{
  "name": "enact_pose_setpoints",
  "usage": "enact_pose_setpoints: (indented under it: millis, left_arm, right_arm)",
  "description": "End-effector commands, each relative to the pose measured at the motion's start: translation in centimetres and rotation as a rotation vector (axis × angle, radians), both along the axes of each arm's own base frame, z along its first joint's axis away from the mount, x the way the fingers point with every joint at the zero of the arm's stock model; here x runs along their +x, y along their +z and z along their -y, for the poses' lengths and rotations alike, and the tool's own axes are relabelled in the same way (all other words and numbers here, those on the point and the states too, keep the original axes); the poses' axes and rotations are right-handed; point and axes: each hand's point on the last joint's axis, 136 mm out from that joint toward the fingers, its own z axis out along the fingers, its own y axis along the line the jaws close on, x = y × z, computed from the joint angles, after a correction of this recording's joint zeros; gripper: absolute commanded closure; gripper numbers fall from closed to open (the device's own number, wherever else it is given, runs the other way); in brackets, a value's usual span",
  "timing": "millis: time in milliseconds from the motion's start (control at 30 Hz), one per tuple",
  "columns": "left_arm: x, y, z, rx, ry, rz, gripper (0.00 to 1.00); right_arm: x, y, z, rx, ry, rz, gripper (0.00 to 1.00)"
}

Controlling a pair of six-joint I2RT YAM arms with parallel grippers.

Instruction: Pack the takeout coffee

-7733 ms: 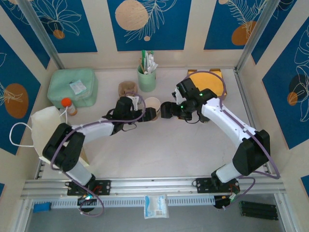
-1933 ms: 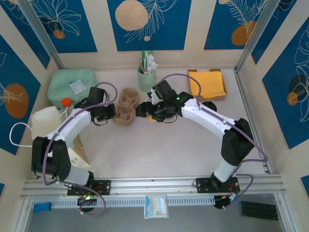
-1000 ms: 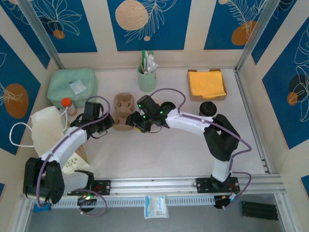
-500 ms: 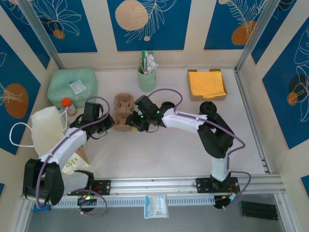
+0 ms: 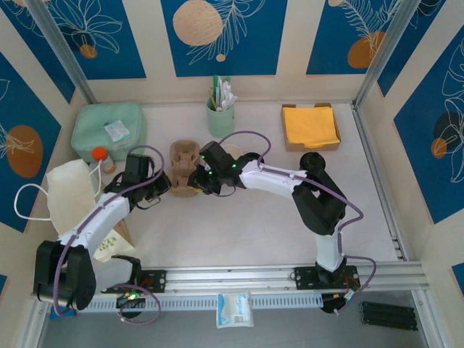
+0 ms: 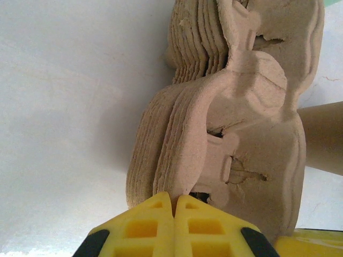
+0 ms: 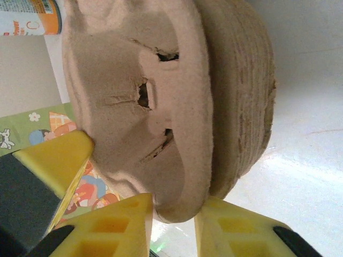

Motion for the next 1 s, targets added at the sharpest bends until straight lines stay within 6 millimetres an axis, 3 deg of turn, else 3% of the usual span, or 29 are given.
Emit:
enact_pose_setpoints:
  millis: [0,167,400,500,700,967]
  left_arm:
    - [0.1,0.8,0.1,-0.029,0.003,0.028,0.97]
    - [0.2,0.9,0.1,-0.024,0.003,0.037,0.87]
    - [0.9,3.3,-0.8,0.018,0.003,0.088,0.56]
    - [1.4,4.8,-1.2,0.035,0.003,0.121,0.47]
    - [2.3,6.6,-1.6,0.034,-0.001,0.152,0.39]
    - [3.9,6.0,-1.6,0.027,-0.016,0.144,0.37]
  right_arm:
    - [0.8,0.6,-0.7,0.010,0.007,0.024,0.81]
    - [1.0,0.9,-0.7,0.009,0.017,0.035,1.00]
    - [1.3,3.1,-0.8,0.036,0.056,0.073,1.00]
    - [1.4,4.2,-0.9,0.063,0.070,0.078,1.00]
    - [1.6,5.7,-1.1,0.120,0.091,0.072,1.00]
    - [1.6,6.8,-0.7,0.165,0.094,0.056,1.00]
